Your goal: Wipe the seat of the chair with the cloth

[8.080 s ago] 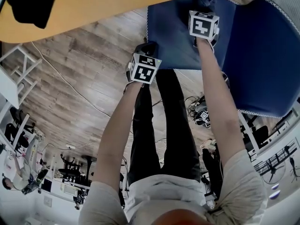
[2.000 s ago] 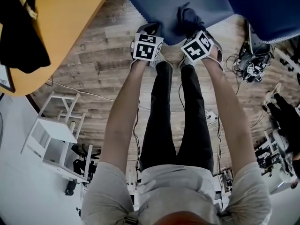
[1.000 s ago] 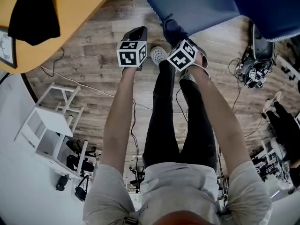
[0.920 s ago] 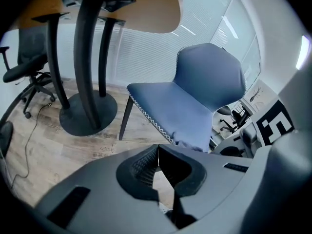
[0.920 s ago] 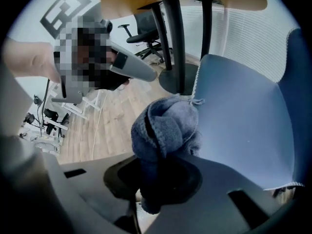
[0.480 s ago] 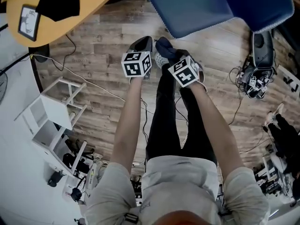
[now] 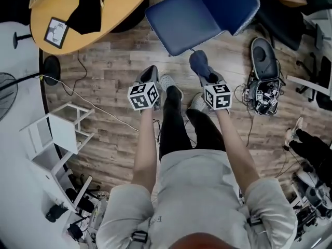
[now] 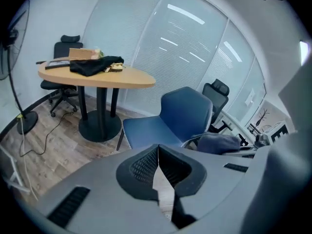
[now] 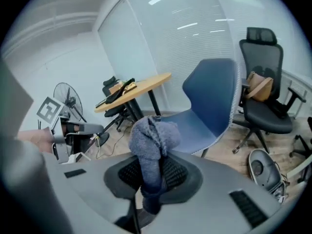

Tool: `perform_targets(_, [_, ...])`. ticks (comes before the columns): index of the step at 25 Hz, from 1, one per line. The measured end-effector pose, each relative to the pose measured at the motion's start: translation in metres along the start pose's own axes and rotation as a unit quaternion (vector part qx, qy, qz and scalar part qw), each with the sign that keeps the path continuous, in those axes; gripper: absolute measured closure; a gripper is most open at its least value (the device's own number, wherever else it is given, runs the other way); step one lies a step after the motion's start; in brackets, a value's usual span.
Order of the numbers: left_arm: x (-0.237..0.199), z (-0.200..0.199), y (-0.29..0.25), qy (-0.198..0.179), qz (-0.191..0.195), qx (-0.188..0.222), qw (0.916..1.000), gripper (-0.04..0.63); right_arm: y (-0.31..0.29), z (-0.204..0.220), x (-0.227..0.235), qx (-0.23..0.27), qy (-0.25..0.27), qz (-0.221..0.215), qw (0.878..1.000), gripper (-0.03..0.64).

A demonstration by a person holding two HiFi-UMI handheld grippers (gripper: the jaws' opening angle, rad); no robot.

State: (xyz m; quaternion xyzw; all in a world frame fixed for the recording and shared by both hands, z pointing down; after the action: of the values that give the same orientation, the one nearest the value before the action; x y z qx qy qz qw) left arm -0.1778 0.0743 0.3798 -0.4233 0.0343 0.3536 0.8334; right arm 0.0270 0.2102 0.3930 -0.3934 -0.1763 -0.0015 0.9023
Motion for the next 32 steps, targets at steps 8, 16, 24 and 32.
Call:
perform_targets(8, [0.09,-0.03,0.068,-0.009,0.011,0.013,0.9998,0.568,0.111,-0.047,0.008,0.078,-0.032,-0.012,0.996,0.548])
perform_targets(16, [0.144,-0.038,0.106,-0.053,0.0,0.017,0.9984,0.568,0.173,-0.045,0.009,0.126,-0.061,-0.014,0.99,0.548])
perform_targets(24, [0.168,-0.036,0.133,-0.092,0.0,0.037,0.995,0.568,0.198,-0.046,0.006,0.143,-0.028,-0.027,0.989,0.548])
perform_targets(32, [0.187,-0.04,0.133,-0.101,0.006,0.051,0.9936,0.568,0.214,-0.048,0.025,0.152,-0.01,-0.013,0.988,0.549])
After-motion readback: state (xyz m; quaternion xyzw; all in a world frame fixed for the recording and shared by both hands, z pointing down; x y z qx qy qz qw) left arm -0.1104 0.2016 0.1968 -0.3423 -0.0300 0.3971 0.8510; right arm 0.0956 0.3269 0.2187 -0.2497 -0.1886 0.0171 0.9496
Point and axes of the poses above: the fingertips, and each gripper's own axes: y backward along the fingers, x to its right, z out of its underside, the point moved 5 cm from there along y, backward along the fingers
